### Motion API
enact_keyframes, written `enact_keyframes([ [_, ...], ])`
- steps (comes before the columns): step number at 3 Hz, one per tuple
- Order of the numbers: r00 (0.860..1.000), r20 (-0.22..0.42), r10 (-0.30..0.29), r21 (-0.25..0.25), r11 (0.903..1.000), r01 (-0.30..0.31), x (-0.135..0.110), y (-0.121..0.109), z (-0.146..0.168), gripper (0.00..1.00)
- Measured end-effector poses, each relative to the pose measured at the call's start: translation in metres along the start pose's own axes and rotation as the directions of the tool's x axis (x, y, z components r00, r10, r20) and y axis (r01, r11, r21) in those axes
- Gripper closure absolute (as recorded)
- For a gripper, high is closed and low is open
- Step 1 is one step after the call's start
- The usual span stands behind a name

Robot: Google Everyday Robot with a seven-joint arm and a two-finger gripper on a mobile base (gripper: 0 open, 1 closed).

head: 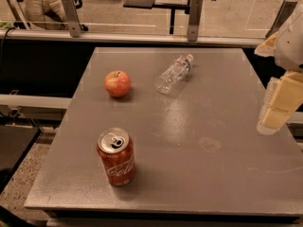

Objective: Pick coke can

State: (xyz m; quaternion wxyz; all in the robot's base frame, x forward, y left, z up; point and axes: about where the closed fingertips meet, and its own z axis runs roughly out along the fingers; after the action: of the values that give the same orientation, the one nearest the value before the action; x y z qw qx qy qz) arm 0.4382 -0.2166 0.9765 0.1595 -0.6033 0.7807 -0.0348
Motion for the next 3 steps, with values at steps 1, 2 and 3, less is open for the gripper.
enact_keyframes([
  [1, 1.000, 0.000, 0.000, 0.000, 1.0000, 0.000, 0.000, 0.000, 0.000, 0.00],
  [2, 0.999, 0.031, -0.028, -0.013, 0.9995, 0.029, -0.012, 0.002, 0.000, 0.00],
  [3, 0.987, 0.114, -0.115, -0.053, 0.9911, 0.122, -0.045, 0.021, 0.009, 0.00],
])
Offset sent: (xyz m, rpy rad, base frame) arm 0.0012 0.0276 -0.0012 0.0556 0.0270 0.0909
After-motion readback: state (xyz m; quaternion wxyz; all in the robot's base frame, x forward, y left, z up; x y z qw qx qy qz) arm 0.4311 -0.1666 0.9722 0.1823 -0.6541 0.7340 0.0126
